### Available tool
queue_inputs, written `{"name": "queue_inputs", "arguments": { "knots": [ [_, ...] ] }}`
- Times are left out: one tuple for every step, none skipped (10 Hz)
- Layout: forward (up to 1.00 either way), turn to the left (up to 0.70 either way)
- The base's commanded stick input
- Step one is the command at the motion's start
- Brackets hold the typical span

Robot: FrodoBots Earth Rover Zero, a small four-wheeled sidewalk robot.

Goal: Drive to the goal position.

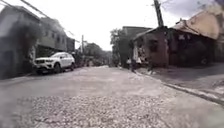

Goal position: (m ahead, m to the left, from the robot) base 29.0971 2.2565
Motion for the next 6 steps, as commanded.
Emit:
{"name": "queue_inputs", "arguments": {
  "knots": [
    [1.00,0.00],
    [1.00,0.00],
    [1.00,0.00],
    [1.00,0.00],
    [1.00,0.00],
    [1.00,0.00]
  ]
}}
